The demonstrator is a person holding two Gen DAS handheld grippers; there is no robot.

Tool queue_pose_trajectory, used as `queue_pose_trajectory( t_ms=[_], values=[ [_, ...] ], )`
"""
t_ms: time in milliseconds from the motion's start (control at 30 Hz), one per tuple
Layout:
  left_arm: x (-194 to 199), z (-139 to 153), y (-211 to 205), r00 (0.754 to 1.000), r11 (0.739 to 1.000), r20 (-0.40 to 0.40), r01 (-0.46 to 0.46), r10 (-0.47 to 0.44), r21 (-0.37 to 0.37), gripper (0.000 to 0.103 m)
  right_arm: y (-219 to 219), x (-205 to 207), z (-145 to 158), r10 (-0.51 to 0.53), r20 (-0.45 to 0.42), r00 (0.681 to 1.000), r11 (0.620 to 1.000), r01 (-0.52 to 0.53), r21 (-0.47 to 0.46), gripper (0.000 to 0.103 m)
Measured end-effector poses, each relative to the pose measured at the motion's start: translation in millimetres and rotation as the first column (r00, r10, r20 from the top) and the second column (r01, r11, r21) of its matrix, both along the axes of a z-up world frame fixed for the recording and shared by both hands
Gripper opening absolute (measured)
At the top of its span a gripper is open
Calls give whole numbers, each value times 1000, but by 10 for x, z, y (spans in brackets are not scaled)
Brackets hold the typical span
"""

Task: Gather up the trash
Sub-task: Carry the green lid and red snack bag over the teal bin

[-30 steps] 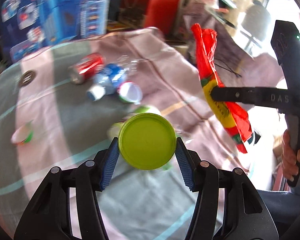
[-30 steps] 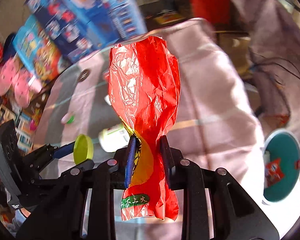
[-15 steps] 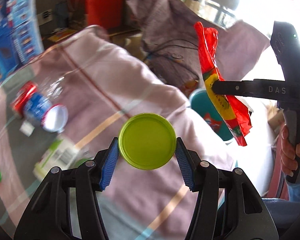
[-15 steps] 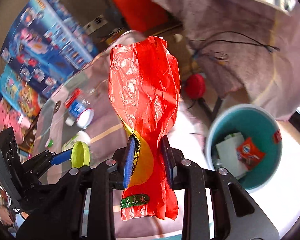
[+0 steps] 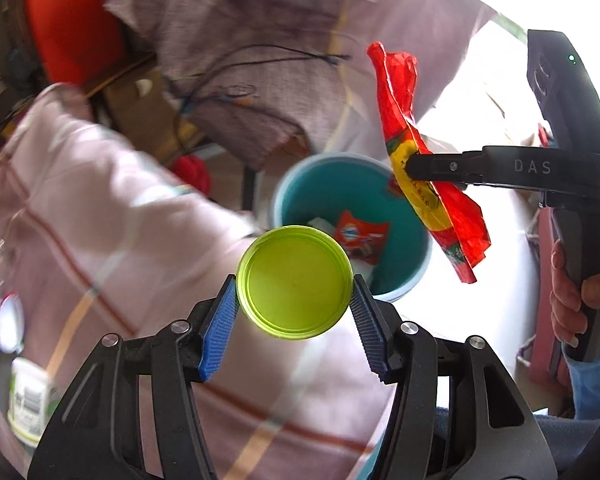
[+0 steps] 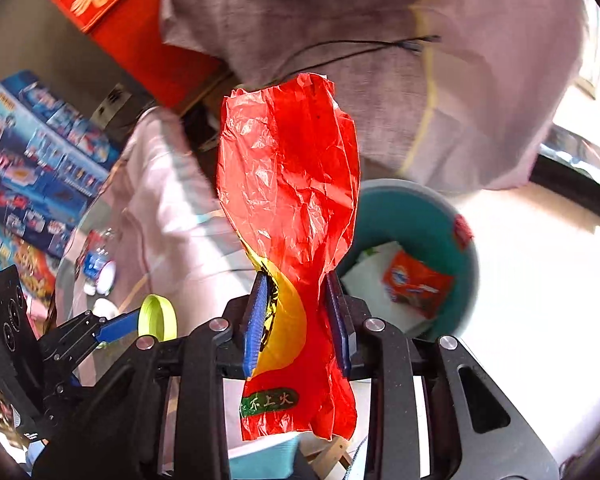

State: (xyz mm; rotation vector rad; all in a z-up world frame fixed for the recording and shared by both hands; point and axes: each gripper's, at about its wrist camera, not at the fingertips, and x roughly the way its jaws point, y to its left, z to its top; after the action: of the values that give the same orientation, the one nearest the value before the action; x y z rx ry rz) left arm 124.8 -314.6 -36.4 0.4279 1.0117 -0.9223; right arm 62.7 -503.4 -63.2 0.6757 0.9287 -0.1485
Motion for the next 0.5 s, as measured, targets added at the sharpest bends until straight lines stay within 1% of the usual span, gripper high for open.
queue_pose_trajectory(
  t_ms=[233, 500],
  values=[
    [-35, -277, -506, 997, 997, -53, 64, -62, 36, 57, -260, -135, -238, -31, -52, 998, 999, 33, 33, 29],
    [44, -547, -814, 990, 995, -115, 83, -76, 57, 57, -396, -136, -396, -44, -97, 994, 998, 49, 48, 31]
  ],
)
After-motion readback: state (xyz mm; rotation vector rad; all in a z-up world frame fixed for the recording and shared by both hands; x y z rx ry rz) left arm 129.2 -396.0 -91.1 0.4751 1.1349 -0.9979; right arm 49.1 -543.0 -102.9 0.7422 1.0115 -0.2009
